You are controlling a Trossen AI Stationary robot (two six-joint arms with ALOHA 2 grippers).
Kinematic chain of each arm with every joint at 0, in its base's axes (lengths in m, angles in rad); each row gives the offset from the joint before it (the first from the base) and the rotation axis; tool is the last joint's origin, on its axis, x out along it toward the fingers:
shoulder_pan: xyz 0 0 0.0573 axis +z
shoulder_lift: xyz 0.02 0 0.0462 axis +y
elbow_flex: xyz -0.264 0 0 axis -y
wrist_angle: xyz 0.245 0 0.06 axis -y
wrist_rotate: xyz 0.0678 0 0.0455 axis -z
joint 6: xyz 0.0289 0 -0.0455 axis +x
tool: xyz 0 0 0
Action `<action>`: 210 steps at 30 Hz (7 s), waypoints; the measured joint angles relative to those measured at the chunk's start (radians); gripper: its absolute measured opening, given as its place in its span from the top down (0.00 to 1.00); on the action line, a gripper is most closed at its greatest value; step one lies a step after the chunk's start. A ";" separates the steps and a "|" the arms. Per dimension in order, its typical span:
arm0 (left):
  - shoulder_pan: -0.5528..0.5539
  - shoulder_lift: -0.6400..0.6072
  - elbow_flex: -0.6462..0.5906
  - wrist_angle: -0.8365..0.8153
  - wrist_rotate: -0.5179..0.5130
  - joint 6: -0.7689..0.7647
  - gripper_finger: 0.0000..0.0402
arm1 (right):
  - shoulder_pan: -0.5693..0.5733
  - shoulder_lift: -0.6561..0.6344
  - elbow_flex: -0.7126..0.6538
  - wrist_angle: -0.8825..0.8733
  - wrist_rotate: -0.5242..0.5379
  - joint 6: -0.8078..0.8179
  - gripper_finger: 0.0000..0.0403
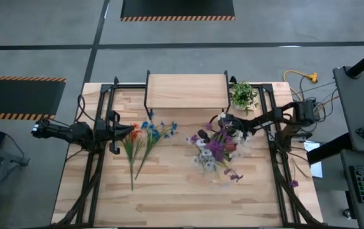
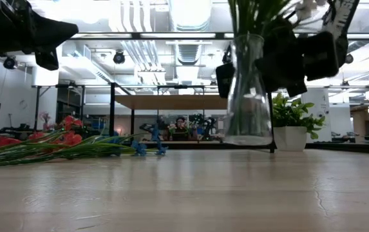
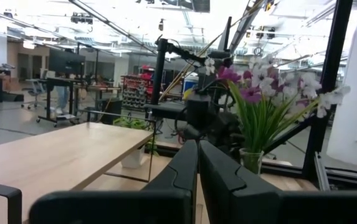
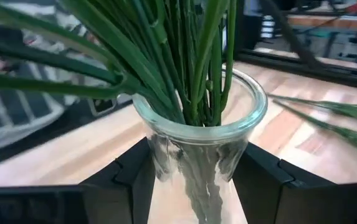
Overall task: Pick and place flowers into a vace then onto a shelf
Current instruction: Adjust the transparent vase, then put the orange flowers into the transparent vase
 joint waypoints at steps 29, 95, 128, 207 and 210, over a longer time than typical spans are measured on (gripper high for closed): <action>0.000 -0.001 0.000 0.000 0.000 -0.017 1.00 | -0.021 -0.001 0.022 -0.267 -0.010 -0.204 0.48; 0.000 -0.002 0.000 0.000 0.004 -0.017 1.00 | -0.048 -1.139 -0.366 -0.889 0.801 0.231 0.38; 0.000 0.001 0.000 0.000 -0.013 -0.021 1.00 | -0.047 -1.655 -0.509 -0.953 0.934 0.283 0.48; -0.035 1.530 0.988 -1.457 0.389 -1.644 0.48 | -0.048 -1.473 -0.509 -0.945 0.964 0.278 0.48; -0.046 1.553 0.981 -1.450 0.437 -1.674 0.48 | -0.048 -1.473 -0.509 -0.945 0.963 0.278 0.48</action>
